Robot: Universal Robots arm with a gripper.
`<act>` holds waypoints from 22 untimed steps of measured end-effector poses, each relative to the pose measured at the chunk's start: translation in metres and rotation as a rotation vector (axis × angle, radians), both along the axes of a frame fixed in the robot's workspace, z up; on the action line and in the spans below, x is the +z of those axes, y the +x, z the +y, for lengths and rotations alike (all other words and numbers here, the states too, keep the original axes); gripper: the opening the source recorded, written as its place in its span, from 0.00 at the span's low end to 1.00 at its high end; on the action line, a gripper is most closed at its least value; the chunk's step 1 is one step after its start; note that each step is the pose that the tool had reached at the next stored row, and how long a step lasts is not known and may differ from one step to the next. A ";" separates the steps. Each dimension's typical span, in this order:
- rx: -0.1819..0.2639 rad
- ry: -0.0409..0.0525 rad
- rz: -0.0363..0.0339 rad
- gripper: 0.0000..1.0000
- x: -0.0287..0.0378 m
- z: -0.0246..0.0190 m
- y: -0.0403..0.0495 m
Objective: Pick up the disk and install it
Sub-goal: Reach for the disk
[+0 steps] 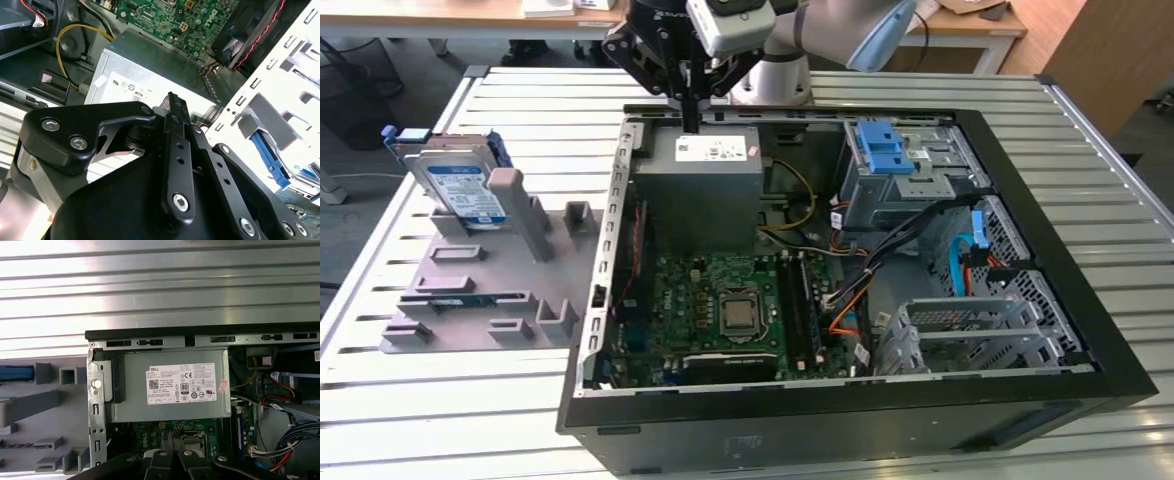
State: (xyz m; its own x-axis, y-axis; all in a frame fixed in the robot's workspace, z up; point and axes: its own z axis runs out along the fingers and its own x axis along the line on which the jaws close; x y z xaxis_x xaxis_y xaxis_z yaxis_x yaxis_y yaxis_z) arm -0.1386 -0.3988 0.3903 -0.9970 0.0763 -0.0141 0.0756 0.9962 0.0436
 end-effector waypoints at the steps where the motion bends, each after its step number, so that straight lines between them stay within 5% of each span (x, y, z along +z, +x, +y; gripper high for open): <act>1: 0.000 -0.0001 0.0000 0.11 0.0000 0.0000 -0.0004; 22: 0.000 0.0000 0.0000 0.11 0.0000 0.0027 -0.0161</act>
